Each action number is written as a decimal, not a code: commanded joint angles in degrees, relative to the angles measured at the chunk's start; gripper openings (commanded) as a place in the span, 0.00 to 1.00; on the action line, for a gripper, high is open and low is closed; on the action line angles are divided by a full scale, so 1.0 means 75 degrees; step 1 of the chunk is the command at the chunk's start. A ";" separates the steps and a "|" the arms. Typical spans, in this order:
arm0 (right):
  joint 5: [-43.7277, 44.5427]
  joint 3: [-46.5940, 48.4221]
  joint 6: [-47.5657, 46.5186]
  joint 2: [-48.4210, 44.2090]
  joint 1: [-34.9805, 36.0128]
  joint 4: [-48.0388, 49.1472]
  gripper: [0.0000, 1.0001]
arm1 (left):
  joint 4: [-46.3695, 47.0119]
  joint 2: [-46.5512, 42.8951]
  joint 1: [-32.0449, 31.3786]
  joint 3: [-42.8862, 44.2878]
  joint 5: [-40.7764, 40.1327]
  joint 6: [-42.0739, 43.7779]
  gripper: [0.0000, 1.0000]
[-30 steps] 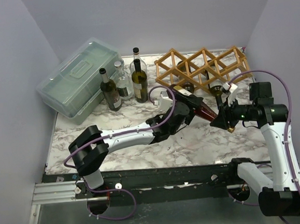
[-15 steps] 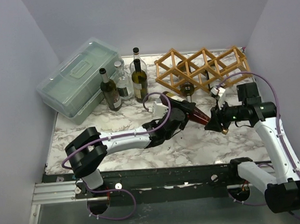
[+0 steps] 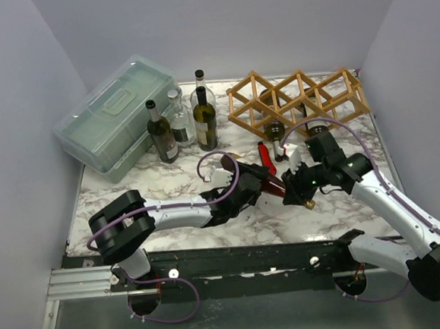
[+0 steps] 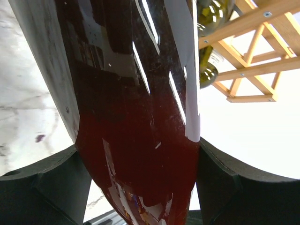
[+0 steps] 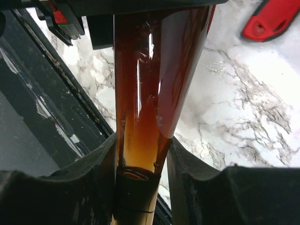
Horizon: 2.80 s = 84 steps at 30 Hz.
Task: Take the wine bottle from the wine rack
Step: Place the wine bottle at the center of the board.
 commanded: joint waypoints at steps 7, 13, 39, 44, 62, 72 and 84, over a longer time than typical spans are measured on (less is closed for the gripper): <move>-0.0818 0.0391 -0.0089 0.0412 0.1487 0.1741 0.00 | 0.0259 -0.0269 -0.0114 -0.0637 0.0201 0.0371 0.18; -0.0537 0.0488 -0.0150 0.0822 0.1752 0.1712 0.00 | 0.0282 -0.0284 -0.0115 -0.0905 0.0361 0.0150 0.20; -0.0342 0.0677 -0.0183 0.1083 0.1969 0.1583 0.00 | 0.0309 -0.0258 -0.0109 -0.1156 0.0722 0.0119 0.57; -0.0345 0.0671 -0.0172 0.1074 0.1970 0.1585 0.00 | 0.0312 -0.0241 -0.0116 -0.1151 0.0793 0.0195 0.65; -0.0290 0.0682 -0.0141 0.1128 0.1970 0.1607 0.00 | 0.0359 -0.0193 -0.0150 -0.1185 0.0967 0.0316 0.86; 0.0053 0.0791 -0.0148 0.1088 0.1970 0.1609 0.00 | 0.0373 -0.0405 -0.0153 -0.1379 0.1117 0.0405 0.92; 0.0445 0.0995 -0.0353 0.0968 0.1972 0.1501 0.00 | 0.0376 -0.2094 -0.0149 -0.2545 0.0776 0.1861 0.96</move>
